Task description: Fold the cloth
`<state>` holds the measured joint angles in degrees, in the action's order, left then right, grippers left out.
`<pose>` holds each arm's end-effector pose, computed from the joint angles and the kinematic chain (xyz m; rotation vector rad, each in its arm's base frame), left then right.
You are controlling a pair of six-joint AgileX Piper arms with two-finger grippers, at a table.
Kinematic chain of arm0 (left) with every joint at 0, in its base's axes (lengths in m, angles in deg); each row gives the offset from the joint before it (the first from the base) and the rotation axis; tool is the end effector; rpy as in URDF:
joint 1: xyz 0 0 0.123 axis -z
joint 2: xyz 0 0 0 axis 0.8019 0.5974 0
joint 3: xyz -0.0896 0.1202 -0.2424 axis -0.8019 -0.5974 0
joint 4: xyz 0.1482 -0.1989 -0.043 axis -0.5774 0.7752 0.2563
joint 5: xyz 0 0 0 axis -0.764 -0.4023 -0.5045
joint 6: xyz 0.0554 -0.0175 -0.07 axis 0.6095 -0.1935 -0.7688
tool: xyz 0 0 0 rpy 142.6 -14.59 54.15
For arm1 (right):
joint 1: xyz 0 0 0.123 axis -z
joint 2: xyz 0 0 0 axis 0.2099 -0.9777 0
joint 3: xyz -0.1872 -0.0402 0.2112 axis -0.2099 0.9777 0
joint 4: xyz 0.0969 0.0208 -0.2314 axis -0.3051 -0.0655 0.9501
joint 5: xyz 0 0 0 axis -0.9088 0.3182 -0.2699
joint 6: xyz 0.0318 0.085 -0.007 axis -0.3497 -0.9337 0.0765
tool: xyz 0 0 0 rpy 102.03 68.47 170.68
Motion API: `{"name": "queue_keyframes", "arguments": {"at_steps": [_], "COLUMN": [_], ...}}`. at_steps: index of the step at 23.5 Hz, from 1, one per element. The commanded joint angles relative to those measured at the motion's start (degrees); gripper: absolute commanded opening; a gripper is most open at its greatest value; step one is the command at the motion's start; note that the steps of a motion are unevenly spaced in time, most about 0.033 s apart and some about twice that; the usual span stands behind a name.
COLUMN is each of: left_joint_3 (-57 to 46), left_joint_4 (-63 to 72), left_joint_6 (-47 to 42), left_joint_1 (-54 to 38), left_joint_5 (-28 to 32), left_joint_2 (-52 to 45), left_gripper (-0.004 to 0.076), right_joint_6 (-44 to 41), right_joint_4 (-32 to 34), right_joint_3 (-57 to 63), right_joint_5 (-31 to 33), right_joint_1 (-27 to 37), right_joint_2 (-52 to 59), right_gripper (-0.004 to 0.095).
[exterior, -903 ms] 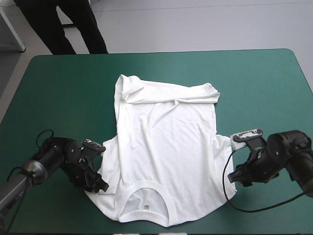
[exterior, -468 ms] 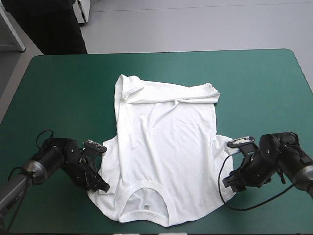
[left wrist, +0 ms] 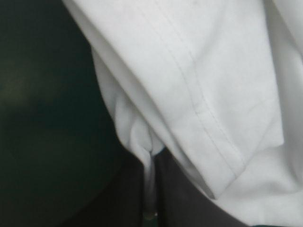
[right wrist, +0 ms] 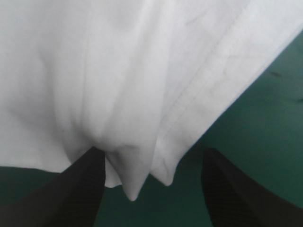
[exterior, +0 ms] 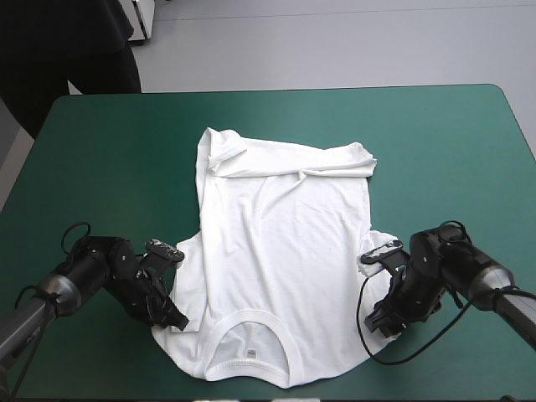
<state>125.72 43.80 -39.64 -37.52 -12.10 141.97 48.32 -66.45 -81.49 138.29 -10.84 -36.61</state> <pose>0.1855 -0.0696 0.2062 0.8227 2.9886 -0.2829 0.1873 0.0894 0.2221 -0.8490 3.0155 0.1612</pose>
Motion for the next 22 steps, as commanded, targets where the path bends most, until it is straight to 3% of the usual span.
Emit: {"name": "queue_keyframes", "arguments": {"at_steps": [1,6,11,13,17,22], "left_joint_3": [0.11,0.11,0.11,1.37,11.08,32.95], "left_joint_4": [5.06,4.96,4.96,4.96,4.20,3.16], "left_joint_6": [0.93,0.93,1.13,1.13,0.70,-0.81], "left_joint_1": [0.20,0.20,0.20,0.20,0.20,0.20], "left_joint_5": [0.25,0.25,0.25,-0.98,-9.14,-15.43], "left_joint_2": [-0.21,-0.21,-0.21,-0.21,-3.34,-13.86], "left_gripper": [-0.0022,-0.0022,-0.0022,-0.0022,-0.0022,-0.0022], "right_joint_6": [0.03,0.58,2.11,2.65,0.15,-5.57], "right_joint_4": [1.32,1.33,0.57,0.50,4.48,17.42], "right_joint_3": [-1.26,-1.26,-1.14,-1.79,-8.74,-28.45], "right_joint_5": [-1.68,-2.76,-2.84,-2.18,2.02,9.31], "right_joint_1": [-1.26,-1.52,-1.52,-1.52,-1.52,-1.52], "right_joint_2": [-1.42,-4.85,-6.08,-5.47,0.94,12.23], "right_gripper": [0.0530,0.0327,0.0003,-0.0012,-0.0012,-0.0012]}}
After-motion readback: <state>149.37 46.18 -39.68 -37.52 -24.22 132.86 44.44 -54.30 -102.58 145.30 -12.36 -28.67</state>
